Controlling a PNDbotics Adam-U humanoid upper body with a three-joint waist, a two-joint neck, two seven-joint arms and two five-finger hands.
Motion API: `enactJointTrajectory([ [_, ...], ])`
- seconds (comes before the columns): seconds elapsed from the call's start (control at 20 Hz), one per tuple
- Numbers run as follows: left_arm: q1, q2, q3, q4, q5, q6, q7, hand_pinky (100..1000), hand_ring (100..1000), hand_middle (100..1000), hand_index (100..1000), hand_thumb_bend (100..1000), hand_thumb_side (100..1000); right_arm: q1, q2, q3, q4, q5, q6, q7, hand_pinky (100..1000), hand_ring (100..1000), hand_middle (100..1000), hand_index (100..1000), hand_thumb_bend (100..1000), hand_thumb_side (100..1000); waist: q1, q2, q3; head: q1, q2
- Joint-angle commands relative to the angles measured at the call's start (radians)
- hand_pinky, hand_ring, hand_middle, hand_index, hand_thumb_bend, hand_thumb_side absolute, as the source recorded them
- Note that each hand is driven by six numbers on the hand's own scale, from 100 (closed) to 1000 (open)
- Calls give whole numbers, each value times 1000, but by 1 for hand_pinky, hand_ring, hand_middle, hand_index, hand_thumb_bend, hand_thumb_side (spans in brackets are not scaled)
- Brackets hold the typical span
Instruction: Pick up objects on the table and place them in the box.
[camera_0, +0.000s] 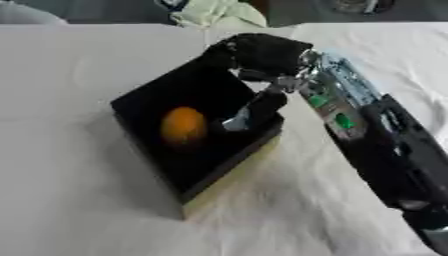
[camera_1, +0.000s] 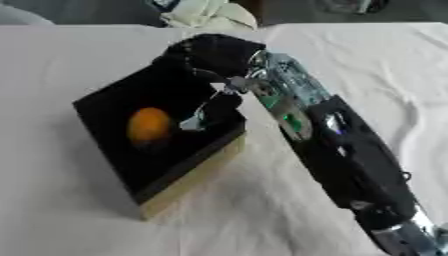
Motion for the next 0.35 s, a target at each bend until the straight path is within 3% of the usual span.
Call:
enactJointTrajectory([
  [0.05, -7, 19, 8, -21, -1, 1, 4, 438, 470, 633, 494, 157, 653, -1, -55, -84, -128, -122, 83, -89, 761, 713, 736, 873, 100, 615, 4, -21, -5, 9, -6],
  [0.2, -7, 21, 9, -22, -3, 2, 7, 438, 471, 633, 495, 159, 650, 26, -120, -158, -245, -312, 186, -197, 728, 673, 722, 837, 100, 655, 4, -25, -13, 16, -4],
  [0.35, -7, 26, 10, -23, -5, 1, 12, 439, 471, 633, 497, 163, 645, 57, -192, -221, -326, -450, 236, -281, 725, 670, 718, 825, 100, 677, 8, -28, -20, 23, -1],
])
